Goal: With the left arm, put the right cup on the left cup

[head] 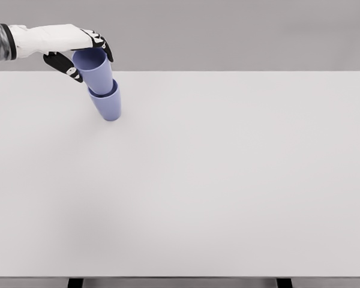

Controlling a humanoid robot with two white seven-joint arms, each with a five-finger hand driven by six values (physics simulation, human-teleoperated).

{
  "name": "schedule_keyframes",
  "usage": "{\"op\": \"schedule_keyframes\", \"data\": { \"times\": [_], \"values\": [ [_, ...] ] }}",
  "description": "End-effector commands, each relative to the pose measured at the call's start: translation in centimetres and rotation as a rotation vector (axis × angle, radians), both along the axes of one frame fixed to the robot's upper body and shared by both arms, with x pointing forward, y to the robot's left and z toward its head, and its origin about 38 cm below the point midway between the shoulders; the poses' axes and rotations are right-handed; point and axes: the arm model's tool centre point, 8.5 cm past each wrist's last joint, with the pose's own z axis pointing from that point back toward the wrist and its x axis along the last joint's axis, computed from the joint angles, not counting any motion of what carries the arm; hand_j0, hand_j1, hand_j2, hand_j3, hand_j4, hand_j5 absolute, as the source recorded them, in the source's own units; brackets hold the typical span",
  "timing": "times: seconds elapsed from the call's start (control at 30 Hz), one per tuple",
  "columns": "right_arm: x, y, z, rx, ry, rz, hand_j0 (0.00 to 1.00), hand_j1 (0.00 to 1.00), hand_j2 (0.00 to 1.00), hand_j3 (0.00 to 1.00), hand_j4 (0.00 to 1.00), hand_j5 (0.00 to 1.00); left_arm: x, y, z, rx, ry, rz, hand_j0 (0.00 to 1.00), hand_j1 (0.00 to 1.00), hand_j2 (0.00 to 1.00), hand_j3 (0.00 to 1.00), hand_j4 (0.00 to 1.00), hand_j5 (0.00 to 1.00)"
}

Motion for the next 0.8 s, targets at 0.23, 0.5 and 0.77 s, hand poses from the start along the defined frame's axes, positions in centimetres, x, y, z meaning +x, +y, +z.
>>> {"op": "schedule_keyframes", "data": {
  "times": [0.23, 0.5, 0.77],
  "values": [
    [0.0, 0.0, 0.0, 0.0, 0.0, 0.0, 1.0, 1.0, 1.0, 1.0, 1.0, 1.0, 0.1, 0.0, 0.4, -0.018, -0.023, 0.006, 0.92, 0.92, 0.92, 0.92, 0.92, 0.92],
    [0.0, 0.0, 0.0, 0.0, 0.0, 0.0, 1.0, 1.0, 1.0, 1.0, 1.0, 1.0, -3.5, 0.6, 4.6, -0.046, -0.115, -0.075, 1.0, 1.0, 1.0, 1.0, 1.0, 1.0],
    [0.0, 0.0, 0.0, 0.0, 0.0, 0.0, 1.0, 1.0, 1.0, 1.0, 1.0, 1.0, -15.1, 0.9, 1.8, -0.135, -0.027, -0.247, 1.0, 1.0, 1.0, 1.0, 1.0, 1.0]
  ]
}}
